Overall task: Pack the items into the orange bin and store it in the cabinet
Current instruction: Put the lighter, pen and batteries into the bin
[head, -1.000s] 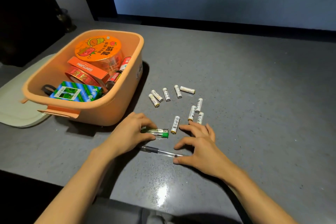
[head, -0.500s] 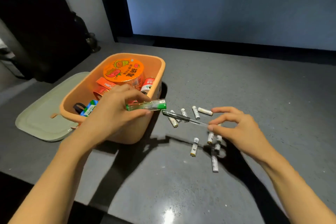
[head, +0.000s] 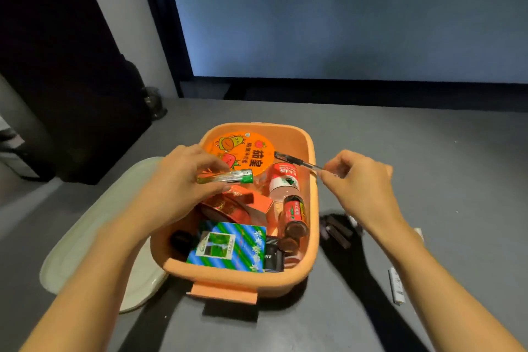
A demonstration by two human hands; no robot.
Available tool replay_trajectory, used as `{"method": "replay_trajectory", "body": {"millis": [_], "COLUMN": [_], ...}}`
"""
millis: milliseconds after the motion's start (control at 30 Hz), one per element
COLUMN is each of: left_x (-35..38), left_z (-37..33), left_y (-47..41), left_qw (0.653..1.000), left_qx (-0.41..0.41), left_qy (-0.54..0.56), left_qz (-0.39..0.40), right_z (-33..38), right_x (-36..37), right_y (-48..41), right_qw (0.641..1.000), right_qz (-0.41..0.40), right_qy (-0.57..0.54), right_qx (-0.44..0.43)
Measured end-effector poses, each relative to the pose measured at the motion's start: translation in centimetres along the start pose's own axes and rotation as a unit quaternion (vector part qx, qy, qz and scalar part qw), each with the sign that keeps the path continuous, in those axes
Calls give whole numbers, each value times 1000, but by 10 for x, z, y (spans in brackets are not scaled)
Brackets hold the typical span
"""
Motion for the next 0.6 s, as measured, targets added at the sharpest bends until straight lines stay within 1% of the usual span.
{"method": "replay_trajectory", "body": {"millis": [100, 167, 233, 333, 433, 533, 600], "left_x": [15, 25, 34, 42, 47, 51, 52], "left_z": [10, 13, 14, 12, 4, -3, -8], "left_y": [-12, -16, -18, -19, -19, -20, -19], "left_qw": [999, 997, 996, 993, 991, 989, 988], "left_qx": [35, 45, 53, 54, 66, 78, 75], "left_qy": [21, 39, 56, 82, 92, 92, 108], "left_qz": [23, 39, 54, 61, 69, 81, 79], "right_z": [10, 16, 20, 20, 14, 14, 18], "right_x": [17, 30, 41, 44, 38, 40, 40], "right_y": [5, 11, 18, 26, 21, 20, 22], "right_qw": [998, 994, 992, 996, 997, 996, 996], "right_qz": [-16, -3, 14, 31, 36, 77, 82], "right_qy": [62, 106, 122, 80, 20, 31, 8], "right_qx": [4, -10, -13, 12, 61, 44, 29]}}
Point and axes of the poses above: each hand's wrist, its own y-axis away from the middle knuckle, its own x-axis out of the palm, z = x × y, the point moved 8 cm from there along -y, towards the middle knuckle, and after that the axes turned 14 degrees about -z, right-handed, at the moved point
